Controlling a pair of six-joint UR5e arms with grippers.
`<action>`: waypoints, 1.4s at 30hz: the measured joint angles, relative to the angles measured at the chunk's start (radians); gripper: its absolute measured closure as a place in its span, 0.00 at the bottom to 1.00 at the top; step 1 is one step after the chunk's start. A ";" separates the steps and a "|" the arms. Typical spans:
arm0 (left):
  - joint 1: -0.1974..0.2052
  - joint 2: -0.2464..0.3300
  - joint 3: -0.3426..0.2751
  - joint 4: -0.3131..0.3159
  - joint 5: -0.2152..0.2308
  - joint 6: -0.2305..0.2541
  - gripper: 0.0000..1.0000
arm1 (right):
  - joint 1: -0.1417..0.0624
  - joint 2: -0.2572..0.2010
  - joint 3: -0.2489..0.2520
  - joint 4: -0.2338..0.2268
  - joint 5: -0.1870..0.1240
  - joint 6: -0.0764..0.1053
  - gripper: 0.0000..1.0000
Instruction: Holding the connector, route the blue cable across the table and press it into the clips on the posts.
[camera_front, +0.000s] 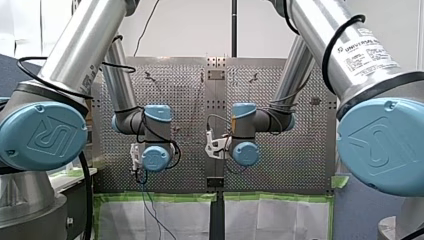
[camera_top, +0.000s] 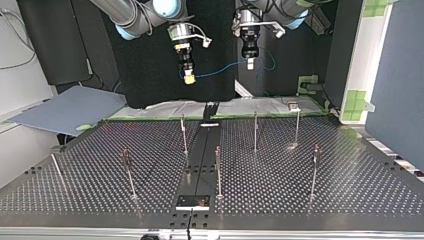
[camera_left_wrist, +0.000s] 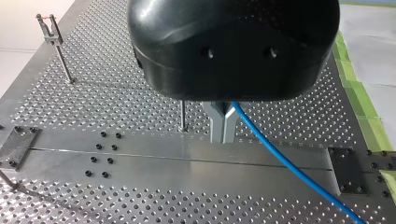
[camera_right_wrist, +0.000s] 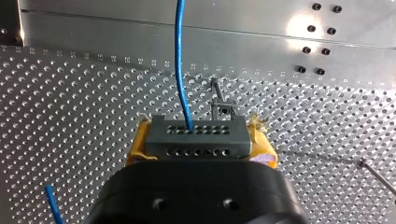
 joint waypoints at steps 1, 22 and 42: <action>0.000 0.000 0.000 0.000 0.000 0.000 1.00 | 0.000 0.000 0.000 0.000 0.000 0.000 1.00; 0.000 0.023 0.016 -0.039 0.000 -0.002 1.00 | 0.000 0.001 0.000 0.001 0.000 0.000 1.00; 0.000 0.023 0.017 -0.040 0.000 -0.002 1.00 | 0.000 0.045 0.025 0.033 -0.009 0.000 1.00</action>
